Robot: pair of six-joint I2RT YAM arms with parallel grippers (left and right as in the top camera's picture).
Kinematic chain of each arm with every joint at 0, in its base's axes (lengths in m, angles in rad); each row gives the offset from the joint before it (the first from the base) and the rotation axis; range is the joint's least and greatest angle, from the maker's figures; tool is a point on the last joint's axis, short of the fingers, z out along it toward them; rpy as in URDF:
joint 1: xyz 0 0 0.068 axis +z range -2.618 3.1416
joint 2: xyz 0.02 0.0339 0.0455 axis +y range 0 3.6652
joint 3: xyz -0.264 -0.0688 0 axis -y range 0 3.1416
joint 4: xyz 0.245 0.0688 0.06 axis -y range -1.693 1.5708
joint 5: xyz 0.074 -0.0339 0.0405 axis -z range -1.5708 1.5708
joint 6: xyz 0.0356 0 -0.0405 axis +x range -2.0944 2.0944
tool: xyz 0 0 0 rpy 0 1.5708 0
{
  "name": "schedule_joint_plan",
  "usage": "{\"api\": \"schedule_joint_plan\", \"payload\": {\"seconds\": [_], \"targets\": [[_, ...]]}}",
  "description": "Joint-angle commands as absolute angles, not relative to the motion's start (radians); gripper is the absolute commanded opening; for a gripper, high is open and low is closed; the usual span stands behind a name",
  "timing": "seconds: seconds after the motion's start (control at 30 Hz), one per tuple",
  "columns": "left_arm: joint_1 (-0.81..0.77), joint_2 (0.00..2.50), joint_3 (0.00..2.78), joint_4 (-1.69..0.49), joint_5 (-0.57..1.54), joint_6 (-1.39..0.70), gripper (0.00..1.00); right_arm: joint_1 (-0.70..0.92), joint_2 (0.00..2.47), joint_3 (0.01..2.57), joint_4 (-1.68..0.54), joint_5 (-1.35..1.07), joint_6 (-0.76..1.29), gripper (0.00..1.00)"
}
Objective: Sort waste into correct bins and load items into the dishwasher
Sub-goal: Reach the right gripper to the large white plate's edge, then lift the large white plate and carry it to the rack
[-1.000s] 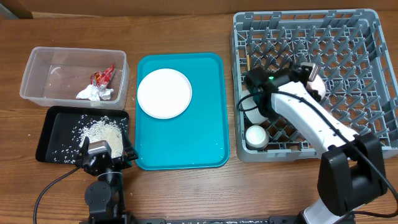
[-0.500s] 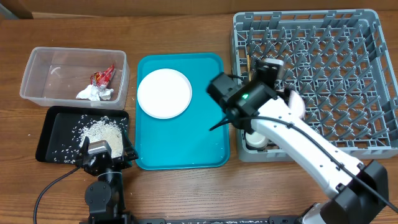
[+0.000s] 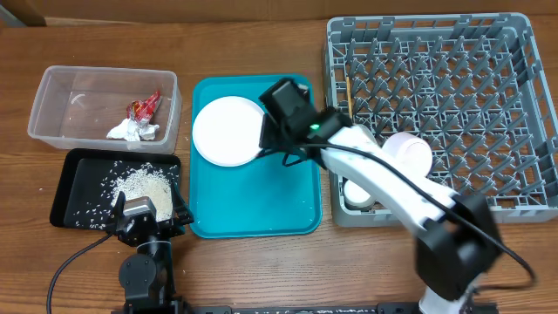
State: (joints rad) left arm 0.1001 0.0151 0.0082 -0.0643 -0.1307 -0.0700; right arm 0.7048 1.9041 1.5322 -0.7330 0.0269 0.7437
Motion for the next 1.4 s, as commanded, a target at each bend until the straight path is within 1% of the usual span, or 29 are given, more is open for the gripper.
{"api": "schedule_joint_plan", "payload": {"seconds": [0.0, 0.13, 0.3, 0.33, 0.37, 0.4, 0.43, 0.5, 0.57, 0.73, 0.87, 0.97, 1.0, 1.1, 1.2, 1.27, 1.37], "targets": [[0.104, 0.005, 0.005, -0.063, -0.133, -0.052, 1.0, 0.695, 1.993, 1.539, -0.699, -0.047, 0.797, 0.51], [0.104, 0.005, 0.005, -0.063, -0.133, -0.052, 1.0, 0.695, 2.074, 1.539, -0.617, -0.044, 0.797, 0.51], [0.104, 0.005, 0.005, -0.063, -0.133, -0.052, 1.0, 0.695, 2.123, 1.539, -0.571, -0.044, 0.809, 0.51], [0.104, 0.005, 0.005, -0.063, -0.133, -0.052, 1.0, 0.695, 2.134, 1.539, -0.569, -0.045, 0.812, 0.45], [0.104, 0.005, 0.005, -0.063, -0.133, -0.052, 1.0, 0.695, 2.141, 1.539, -0.57, -0.044, 0.812, 0.38], [0.104, 0.005, 0.005, -0.063, -0.133, -0.052, 1.0, 0.695, 2.152, 1.539, -0.576, -0.044, 0.812, 0.27], [0.104, 0.005, 0.005, -0.063, -0.133, -0.052, 1.0, 0.695, 2.154, 1.539, -0.585, -0.044, 0.812, 0.19], [0.104, 0.005, 0.005, -0.063, -0.133, -0.052, 1.0, 0.694, 2.155, 1.54, -0.603, -0.029, 0.8, 0.1], [0.104, 0.005, 0.005, -0.063, -0.133, -0.052, 1.0, 0.691, 2.14, 1.541, -0.619, -0.011, 0.779, 0.05], [0.104, 0.005, 0.005, -0.063, -0.133, -0.052, 1.0, 0.679, 2.073, 1.546, -0.691, 0.063, 0.772, 0.04], [0.104, 0.005, 0.005, -0.063, -0.133, -0.052, 1.0, 0.677, 1.988, 1.547, -0.697, 0.12, 0.666, 0.04], [0.104, 0.005, 0.005, -0.063, -0.133, -0.052, 1.0, 0.676, 1.937, 1.547, -0.722, 0.143, 0.65, 0.04], [0.104, 0.005, 0.005, -0.063, -0.133, -0.052, 1.0, 0.677, 1.908, 1.547, -0.739, 0.186, 0.649, 0.04], [0.104, 0.005, 0.005, -0.063, -0.133, -0.052, 1.0, 0.677, 1.829, 1.548, -0.76, 0.344, 0.616, 0.04], [0.104, 0.005, 0.005, -0.063, -0.133, -0.052, 1.0, 0.678, 1.705, 1.554, -0.781, 0.601, 0.569, 0.04], [0.104, 0.005, 0.005, -0.063, -0.133, -0.052, 1.0, 0.678, 1.635, 1.554, -0.78, 0.755, 0.516, 0.04], [0.104, 0.005, 0.005, -0.063, -0.133, -0.052, 1.0, 0.676, 1.547, 1.554, -0.776, 1.056, 0.38, 0.04]]}}
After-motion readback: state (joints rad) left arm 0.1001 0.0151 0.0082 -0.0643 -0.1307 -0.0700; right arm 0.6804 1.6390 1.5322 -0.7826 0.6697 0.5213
